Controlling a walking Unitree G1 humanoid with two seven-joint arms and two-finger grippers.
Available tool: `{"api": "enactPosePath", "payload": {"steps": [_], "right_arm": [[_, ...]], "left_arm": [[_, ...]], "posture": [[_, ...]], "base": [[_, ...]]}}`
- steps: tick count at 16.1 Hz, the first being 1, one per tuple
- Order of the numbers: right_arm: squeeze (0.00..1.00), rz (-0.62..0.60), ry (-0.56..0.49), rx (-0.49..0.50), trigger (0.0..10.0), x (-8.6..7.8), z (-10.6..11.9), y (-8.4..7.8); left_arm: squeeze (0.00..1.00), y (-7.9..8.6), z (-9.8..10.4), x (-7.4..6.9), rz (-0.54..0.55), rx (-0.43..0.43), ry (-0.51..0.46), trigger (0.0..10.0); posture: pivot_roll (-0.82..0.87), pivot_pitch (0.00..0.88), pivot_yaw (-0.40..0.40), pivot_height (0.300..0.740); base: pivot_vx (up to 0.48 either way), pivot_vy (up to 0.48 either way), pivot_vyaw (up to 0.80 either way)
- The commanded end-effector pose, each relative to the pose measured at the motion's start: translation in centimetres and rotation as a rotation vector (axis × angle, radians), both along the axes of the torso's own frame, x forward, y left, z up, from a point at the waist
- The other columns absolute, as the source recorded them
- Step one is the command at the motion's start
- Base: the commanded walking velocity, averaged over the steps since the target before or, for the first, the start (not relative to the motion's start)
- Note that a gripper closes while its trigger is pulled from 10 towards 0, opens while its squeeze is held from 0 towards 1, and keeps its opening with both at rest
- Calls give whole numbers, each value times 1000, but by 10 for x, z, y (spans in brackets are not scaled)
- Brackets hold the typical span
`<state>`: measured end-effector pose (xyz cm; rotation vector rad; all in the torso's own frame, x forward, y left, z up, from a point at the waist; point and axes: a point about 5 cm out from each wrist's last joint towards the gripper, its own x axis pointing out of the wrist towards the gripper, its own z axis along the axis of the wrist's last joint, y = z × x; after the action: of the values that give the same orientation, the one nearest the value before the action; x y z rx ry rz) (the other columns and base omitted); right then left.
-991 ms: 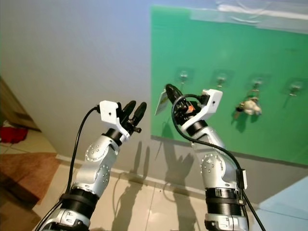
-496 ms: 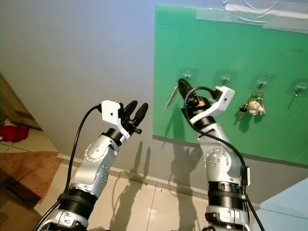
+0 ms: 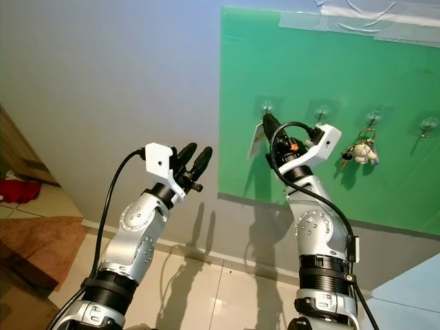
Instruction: Hang keys on a hook
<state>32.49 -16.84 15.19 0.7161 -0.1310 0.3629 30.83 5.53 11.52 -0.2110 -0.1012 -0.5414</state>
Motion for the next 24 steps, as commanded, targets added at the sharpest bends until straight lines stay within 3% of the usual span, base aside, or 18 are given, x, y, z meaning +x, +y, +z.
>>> {"api": "enactPosePath", "payload": {"steps": [1, 15, 24], "right_arm": [[0, -14, -17, 4, 10000, 4, 6, -1], [0, -53, 17, -17, 10000, 14, 7, -7], [0, -89, 119, -82, 10000, 18, -7, -8]], "left_arm": [[0, -2, 5, -1, -6, 11, -19, 10000], [0, -3, 12, -1, -15, 17, -42, 10000], [0, -6, 17, -1, -28, 10, -58, 10000]], "posture": [[-138, 6, -3, 740], [-138, 14, -3, 740], [-148, 3, -9, 740]], "base": [[0, 0, 0], [0, 0, 0], [0, 0, 0]]}}
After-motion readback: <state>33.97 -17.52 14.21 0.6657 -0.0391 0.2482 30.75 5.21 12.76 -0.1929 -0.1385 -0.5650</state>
